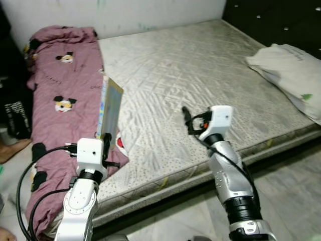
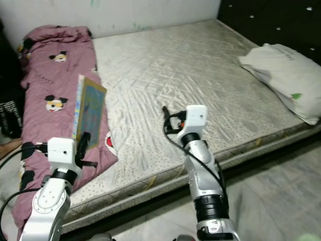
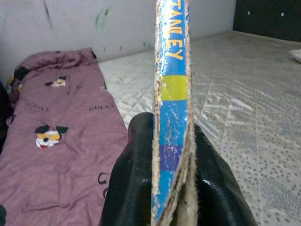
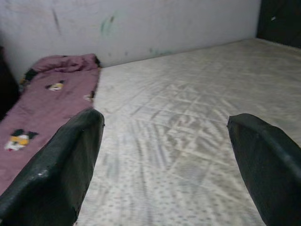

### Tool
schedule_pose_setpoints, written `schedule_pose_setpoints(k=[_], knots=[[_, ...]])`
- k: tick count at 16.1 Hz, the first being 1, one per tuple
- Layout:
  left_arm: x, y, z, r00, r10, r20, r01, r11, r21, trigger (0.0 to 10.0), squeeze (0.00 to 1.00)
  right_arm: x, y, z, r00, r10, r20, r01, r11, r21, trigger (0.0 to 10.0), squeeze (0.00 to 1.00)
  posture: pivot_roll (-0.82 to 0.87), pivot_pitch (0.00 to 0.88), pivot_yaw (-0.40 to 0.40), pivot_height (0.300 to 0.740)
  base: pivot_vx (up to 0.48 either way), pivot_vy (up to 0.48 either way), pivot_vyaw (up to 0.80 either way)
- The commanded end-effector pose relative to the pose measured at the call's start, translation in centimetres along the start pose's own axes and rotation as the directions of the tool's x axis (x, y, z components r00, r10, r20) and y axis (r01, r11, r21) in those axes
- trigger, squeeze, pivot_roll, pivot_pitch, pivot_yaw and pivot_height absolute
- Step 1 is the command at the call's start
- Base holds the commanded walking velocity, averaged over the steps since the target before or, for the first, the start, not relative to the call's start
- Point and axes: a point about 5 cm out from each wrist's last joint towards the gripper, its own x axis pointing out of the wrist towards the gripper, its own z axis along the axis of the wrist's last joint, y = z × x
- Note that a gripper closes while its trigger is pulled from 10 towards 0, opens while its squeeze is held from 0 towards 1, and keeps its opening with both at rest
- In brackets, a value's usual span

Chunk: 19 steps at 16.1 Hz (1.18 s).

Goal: Clean up the room

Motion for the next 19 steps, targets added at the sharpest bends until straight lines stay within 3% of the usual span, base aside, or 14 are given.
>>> schedule_pose_setpoints(k=[1, 6, 8, 10, 12, 17, 19], knots=[[0.4, 1.2, 0.8, 0.995, 0.090, 0.034, -0.091, 0.996, 0.010, 10.0, 0.00, -0.1, 0.2, -0.2, 1.000, 0.005, -0.003, -0.005, 1.000, -0.007, 10.0, 0.00, -0.02, 0.000, 0.028, 0.740, 0.000, 0.000, 0.00], [0.8, 0.7, 1.7, 0.994, 0.091, 0.067, -0.089, 0.996, -0.022, 10.0, 0.00, 0.7, 0.5, 0.5, 0.999, 0.038, 0.000, -0.038, 0.996, -0.083, 10.0, 0.00, -0.01, 0.000, 0.010, 0.740, 0.000, 0.000, 0.24], [0.7, 0.0, 2.0, 0.993, 0.075, 0.087, -0.073, 0.997, -0.025, 10.0, 0.00, 1.0, 0.4, 0.7, 1.000, 0.029, 0.003, -0.028, 0.997, -0.074, 10.0, 0.00, -0.01, 0.000, 0.005, 0.740, 0.000, 0.000, 0.72], [0.7, 0.0, 1.9, 0.991, 0.113, 0.076, -0.116, 0.992, 0.038, 10.0, 0.00, 0.9, 0.3, 0.6, 0.999, 0.036, -0.001, -0.036, 0.996, -0.078, 10.0, 0.00, -0.01, 0.003, -0.002, 0.740, 0.000, 0.000, 0.70], [0.7, 0.0, 1.8, 0.994, 0.085, 0.070, -0.085, 0.996, -0.007, 10.0, 0.00, 0.9, 0.3, 0.5, 0.999, 0.039, -0.007, -0.039, 0.996, -0.082, 10.0, 0.00, -0.01, 0.006, -0.006, 0.740, 0.000, 0.000, 0.70], [0.6, -0.4, 1.4, 0.995, 0.081, 0.053, -0.081, 0.997, -0.013, 10.0, 0.00, 0.9, 0.2, 0.6, 0.999, 0.048, -0.011, -0.049, 0.994, -0.093, 10.0, 0.00, -0.02, 0.011, -0.015, 0.740, 0.000, 0.000, 0.63], [0.3, 0.2, 1.0, 0.995, 0.091, 0.046, -0.091, 0.996, 0.005, 10.0, 0.00, 0.5, -0.1, 0.4, 0.998, 0.053, -0.020, -0.055, 0.993, -0.101, 10.0, 0.00, -0.02, 0.011, -0.015, 0.740, 0.000, 0.000, 0.55]])
